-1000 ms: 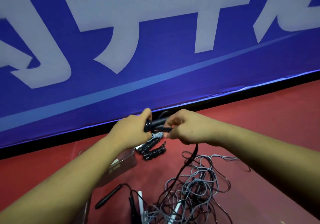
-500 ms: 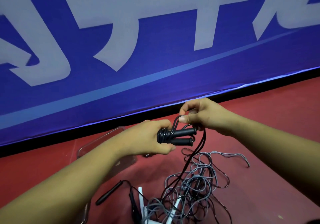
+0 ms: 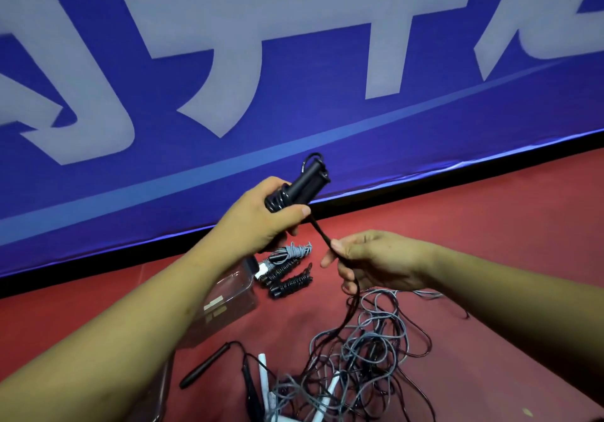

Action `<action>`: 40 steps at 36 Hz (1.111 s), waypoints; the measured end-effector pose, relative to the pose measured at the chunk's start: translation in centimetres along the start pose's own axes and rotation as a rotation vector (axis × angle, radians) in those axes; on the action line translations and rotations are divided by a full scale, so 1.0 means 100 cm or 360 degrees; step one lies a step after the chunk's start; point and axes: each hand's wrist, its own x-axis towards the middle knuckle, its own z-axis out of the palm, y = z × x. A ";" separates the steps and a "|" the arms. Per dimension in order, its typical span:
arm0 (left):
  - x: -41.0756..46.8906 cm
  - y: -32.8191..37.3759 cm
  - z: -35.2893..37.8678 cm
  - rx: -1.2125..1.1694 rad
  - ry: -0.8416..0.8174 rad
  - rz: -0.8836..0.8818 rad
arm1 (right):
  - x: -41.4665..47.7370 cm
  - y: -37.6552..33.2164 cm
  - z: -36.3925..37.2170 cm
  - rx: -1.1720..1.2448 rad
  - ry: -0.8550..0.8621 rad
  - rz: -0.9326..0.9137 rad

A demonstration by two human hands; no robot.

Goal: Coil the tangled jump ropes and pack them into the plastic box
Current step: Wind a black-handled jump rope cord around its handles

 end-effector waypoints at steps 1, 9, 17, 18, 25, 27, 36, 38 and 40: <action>0.001 -0.001 -0.001 0.0025 0.0045 -0.0025 | 0.000 0.000 0.002 0.0025 -0.0010 -0.0005; 0.012 -0.014 -0.015 0.0335 0.0314 -0.0133 | -0.008 -0.035 0.019 -0.0034 0.0042 -0.0209; 0.011 -0.031 -0.027 0.0923 0.0410 -0.0070 | -0.014 -0.033 0.026 -0.0385 0.0127 -0.0142; 0.011 -0.034 -0.027 0.0985 0.0356 -0.0069 | -0.014 -0.036 0.029 -0.0453 0.0149 -0.0166; 0.015 -0.041 -0.021 0.1239 0.0024 -0.0125 | -0.016 -0.055 0.046 -0.1480 0.0320 -0.0567; 0.013 -0.039 -0.013 0.1341 -0.0040 -0.0122 | -0.015 -0.058 0.043 -0.1646 0.0475 -0.0676; 0.003 -0.030 0.017 0.1288 -0.0280 0.0014 | -0.016 -0.058 0.024 -0.1789 0.0797 -0.0934; 0.002 -0.027 0.021 0.1269 -0.0328 0.0062 | -0.016 -0.057 0.016 -0.1740 0.0863 -0.0940; -0.001 -0.023 0.024 0.1168 -0.0424 0.0103 | -0.015 -0.056 0.007 -0.1671 0.0924 -0.0938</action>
